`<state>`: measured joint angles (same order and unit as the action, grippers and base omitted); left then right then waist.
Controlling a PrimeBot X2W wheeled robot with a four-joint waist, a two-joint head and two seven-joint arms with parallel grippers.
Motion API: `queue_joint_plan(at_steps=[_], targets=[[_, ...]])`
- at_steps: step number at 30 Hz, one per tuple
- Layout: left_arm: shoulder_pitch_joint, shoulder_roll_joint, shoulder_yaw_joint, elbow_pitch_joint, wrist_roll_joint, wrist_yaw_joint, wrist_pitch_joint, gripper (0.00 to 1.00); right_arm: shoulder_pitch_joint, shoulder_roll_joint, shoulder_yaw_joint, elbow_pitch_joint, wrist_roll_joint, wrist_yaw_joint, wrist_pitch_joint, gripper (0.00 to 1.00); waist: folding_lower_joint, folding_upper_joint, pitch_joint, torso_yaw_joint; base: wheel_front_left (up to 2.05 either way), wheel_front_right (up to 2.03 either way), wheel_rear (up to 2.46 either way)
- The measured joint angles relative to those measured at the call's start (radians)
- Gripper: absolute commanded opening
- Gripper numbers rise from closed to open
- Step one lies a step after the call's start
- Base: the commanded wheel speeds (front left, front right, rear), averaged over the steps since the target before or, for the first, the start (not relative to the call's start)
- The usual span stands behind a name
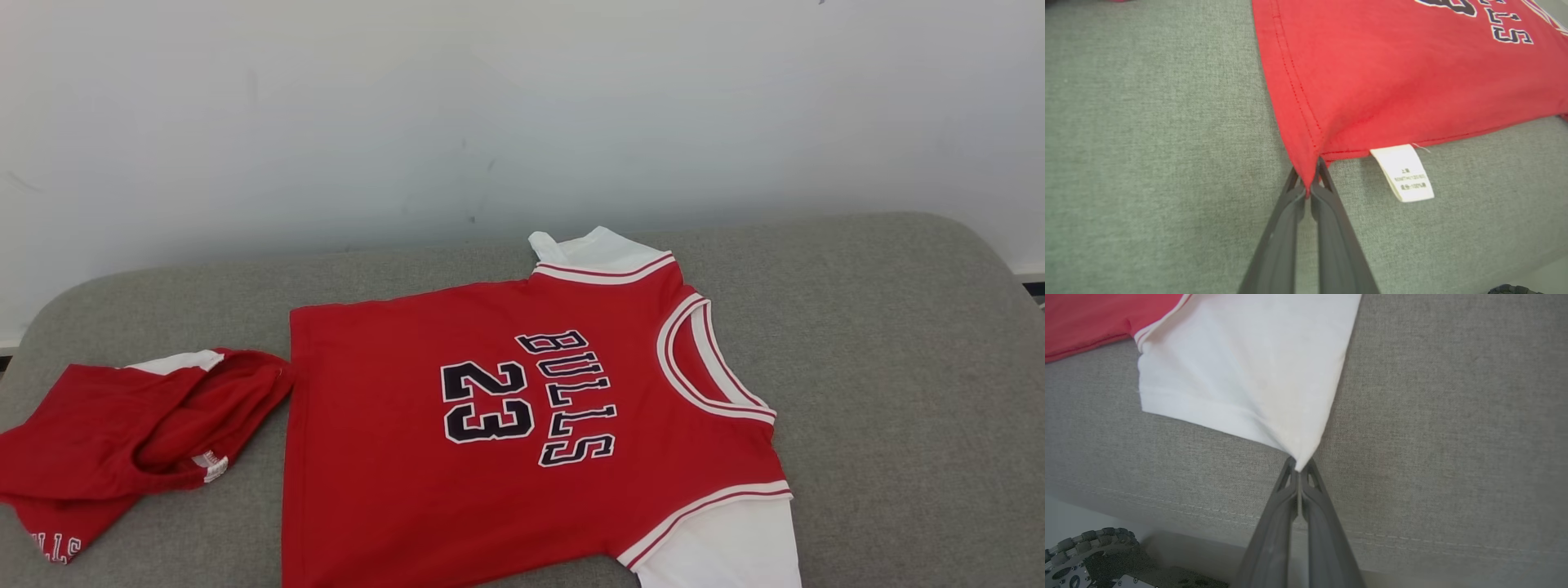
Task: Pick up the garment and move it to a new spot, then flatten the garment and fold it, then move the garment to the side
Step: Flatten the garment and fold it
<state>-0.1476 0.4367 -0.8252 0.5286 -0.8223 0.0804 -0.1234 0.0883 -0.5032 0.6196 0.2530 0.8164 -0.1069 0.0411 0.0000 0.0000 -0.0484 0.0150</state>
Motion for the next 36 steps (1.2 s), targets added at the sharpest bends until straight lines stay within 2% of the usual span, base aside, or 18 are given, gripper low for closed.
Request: queue_joint_plan(at_steps=[12,14,15,16,24,31,36], targets=[[-0.004,-0.030,-0.002,0.029,-0.010,-0.002,0.008,0.00,-0.019,0.020,0.004,0.029,-0.018,-0.008,0.013,0.00,0.0000,0.0000,0.004,0.003,0.00,0.00,0.00],[-0.005,-0.035,0.001,0.036,-0.010,-0.002,0.007,0.96,-0.019,0.021,0.000,0.037,-0.018,-0.009,0.013,0.00,0.0000,0.0000,0.004,0.005,0.00,0.00,0.00],[-0.006,-0.035,0.001,0.037,-0.010,-0.002,0.007,1.00,-0.019,0.022,-0.003,0.038,-0.018,-0.009,0.013,0.42,0.0000,0.0000,0.004,0.006,0.00,0.00,0.00],[-0.006,-0.035,0.003,0.039,-0.010,-0.001,0.007,1.00,-0.019,0.022,-0.007,0.039,-0.018,-0.009,0.012,1.00,0.0000,0.0000,0.004,0.007,0.00,0.00,0.00],[0.000,-0.042,0.036,0.029,-0.032,0.007,-0.023,1.00,-0.001,0.027,-0.066,0.026,0.026,-0.016,0.001,1.00,0.0000,0.0000,0.006,0.009,0.00,0.00,0.00],[0.054,0.021,0.118,-0.049,-0.075,0.021,-0.082,1.00,0.035,-0.007,-0.158,-0.078,0.099,-0.016,-0.043,1.00,0.0000,0.0000,0.012,-0.005,0.00,0.00,0.00],[0.061,0.034,0.165,-0.144,-0.074,0.028,-0.108,1.00,0.035,-0.020,-0.208,-0.161,0.117,-0.016,-0.086,1.00,0.0000,0.0000,0.013,-0.007,0.00,0.00,0.00]])
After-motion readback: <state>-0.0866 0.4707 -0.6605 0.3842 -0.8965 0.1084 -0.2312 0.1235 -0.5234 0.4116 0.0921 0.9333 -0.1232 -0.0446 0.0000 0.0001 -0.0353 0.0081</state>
